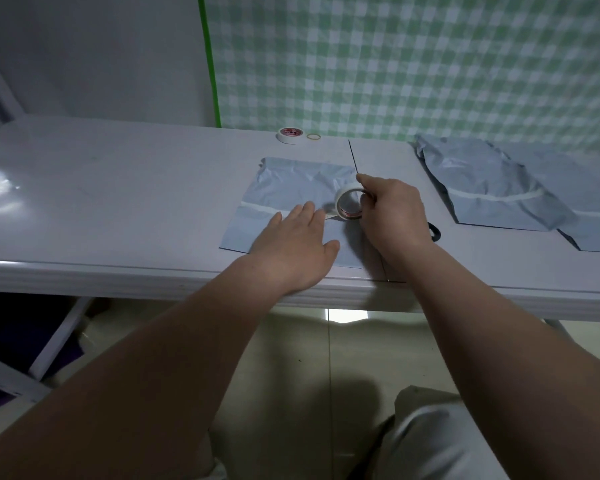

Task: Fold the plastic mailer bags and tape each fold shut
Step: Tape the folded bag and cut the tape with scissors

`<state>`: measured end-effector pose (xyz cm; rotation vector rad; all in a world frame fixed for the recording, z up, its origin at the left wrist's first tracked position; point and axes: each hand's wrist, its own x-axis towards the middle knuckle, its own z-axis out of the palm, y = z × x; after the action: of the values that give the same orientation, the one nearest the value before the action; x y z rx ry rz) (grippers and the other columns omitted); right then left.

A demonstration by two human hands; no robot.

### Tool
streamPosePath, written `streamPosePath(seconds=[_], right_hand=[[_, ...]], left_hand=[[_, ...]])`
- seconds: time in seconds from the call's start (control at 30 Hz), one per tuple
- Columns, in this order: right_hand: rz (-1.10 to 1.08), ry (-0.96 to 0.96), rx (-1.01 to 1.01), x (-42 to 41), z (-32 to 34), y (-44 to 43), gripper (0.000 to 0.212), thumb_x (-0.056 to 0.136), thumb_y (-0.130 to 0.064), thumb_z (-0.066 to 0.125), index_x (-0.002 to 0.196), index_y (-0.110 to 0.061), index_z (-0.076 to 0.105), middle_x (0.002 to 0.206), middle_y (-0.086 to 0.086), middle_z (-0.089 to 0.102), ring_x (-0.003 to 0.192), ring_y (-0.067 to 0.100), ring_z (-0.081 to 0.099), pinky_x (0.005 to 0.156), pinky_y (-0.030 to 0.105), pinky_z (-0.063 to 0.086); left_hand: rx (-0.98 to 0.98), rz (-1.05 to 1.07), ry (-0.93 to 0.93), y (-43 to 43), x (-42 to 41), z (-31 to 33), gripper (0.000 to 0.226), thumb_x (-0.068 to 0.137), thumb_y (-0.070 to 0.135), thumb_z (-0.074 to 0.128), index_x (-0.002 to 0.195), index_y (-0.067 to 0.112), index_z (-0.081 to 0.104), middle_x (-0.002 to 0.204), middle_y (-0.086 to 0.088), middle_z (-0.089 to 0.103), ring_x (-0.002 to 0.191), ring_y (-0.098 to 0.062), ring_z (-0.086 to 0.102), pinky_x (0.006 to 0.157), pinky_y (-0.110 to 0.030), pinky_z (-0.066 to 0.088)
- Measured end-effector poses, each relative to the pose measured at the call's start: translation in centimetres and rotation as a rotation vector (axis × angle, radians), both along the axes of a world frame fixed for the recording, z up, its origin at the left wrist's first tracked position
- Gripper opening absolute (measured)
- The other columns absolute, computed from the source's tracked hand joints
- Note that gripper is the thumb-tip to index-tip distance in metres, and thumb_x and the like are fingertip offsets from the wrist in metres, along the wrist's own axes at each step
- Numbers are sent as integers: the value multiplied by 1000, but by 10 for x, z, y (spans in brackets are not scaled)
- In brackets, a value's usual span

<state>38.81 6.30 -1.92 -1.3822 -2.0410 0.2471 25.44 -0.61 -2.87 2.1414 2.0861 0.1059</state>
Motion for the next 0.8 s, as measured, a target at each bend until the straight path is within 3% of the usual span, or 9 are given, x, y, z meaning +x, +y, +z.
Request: streamPosePath(seconds=[0.13, 0.33, 0.5, 0.7, 0.8], right_hand=[[5, -91, 13, 5, 2, 3, 43, 94, -8, 40, 134, -18, 54, 111, 17, 58, 107, 32, 52, 81, 32, 38], [-1, -189, 54, 9, 9, 0, 31, 91, -9, 41, 113, -4, 62, 97, 20, 55, 93, 36, 51, 78, 45, 47], [-7, -299, 89, 9, 11, 2, 33, 88, -5, 43, 114, -11, 62, 92, 13, 51, 93, 34, 50, 71, 39, 46], [0, -415, 72, 8, 13, 2, 35, 90, -4, 42, 119, -14, 59, 100, 12, 52, 101, 32, 48, 66, 33, 38], [-10, -446, 87, 6, 13, 1, 33, 88, -4, 44, 116, -14, 59, 93, 8, 45, 97, 30, 48, 63, 31, 32]], left_hand=[[-12, -6, -1, -1, 0, 1, 61, 101, 41, 20, 151, 11, 5, 160, -7, -2, 147, -18, -1, 118, -38, 3], [-25, -13, 4, 2, -1, 0, 60, 101, 41, 20, 152, 13, 6, 160, -7, -3, 147, -19, -2, 117, -39, 3], [-38, -18, 17, 4, -2, 1, 57, 101, 40, 19, 152, 17, 6, 160, -7, -3, 147, -20, -1, 117, -40, 4], [-65, -23, 24, 5, -1, 2, 53, 100, 39, 17, 152, 27, 6, 160, -9, -5, 147, -22, -3, 118, -43, 3], [-80, -19, 20, 6, 0, 3, 52, 100, 38, 17, 150, 35, 7, 159, -10, -5, 147, -23, -4, 118, -45, 2]])
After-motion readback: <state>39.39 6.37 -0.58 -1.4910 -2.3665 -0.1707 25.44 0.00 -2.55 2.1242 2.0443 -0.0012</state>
